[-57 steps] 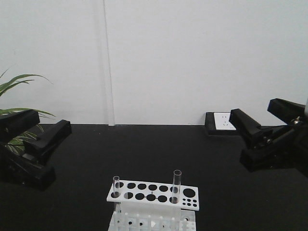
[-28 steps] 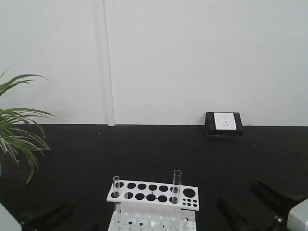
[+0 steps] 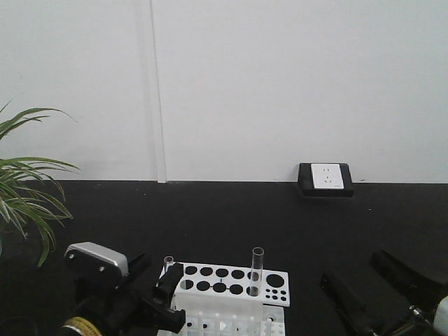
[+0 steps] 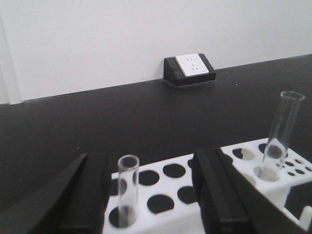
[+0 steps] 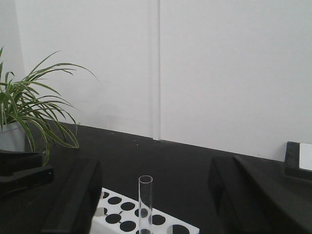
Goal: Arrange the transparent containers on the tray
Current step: 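Grasp the clear tube nearest the left gripper and lift it out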
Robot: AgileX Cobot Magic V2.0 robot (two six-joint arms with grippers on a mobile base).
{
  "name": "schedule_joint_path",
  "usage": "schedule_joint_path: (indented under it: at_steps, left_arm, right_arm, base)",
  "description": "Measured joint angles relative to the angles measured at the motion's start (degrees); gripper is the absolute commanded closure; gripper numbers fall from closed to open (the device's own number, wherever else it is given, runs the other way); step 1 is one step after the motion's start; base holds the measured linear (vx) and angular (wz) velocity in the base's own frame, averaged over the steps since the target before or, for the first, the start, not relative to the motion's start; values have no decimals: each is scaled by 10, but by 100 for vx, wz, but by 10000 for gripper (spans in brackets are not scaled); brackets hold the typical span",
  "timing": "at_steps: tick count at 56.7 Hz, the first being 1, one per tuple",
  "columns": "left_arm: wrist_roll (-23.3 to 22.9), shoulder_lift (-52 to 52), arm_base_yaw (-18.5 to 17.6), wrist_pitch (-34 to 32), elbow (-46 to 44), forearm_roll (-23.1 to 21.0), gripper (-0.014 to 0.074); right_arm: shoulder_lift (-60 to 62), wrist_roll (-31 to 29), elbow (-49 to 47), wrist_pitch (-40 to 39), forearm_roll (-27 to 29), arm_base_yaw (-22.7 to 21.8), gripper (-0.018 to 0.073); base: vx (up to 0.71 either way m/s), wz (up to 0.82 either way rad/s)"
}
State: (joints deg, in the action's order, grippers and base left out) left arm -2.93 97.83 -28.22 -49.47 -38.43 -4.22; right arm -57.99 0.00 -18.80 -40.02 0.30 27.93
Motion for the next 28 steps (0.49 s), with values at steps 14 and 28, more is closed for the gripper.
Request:
schedule_joint_path:
  at_steps: [14,28]
  left_arm:
    - [1,61,10,11,-64,-11,116]
    - [2,89,20,16,-72,-21,125]
  right_arm:
    - [0,0,0,0,0,0,46]
    - [0,0,0,0,1,0,46]
  base:
    - [0,0]
    - [0,0]
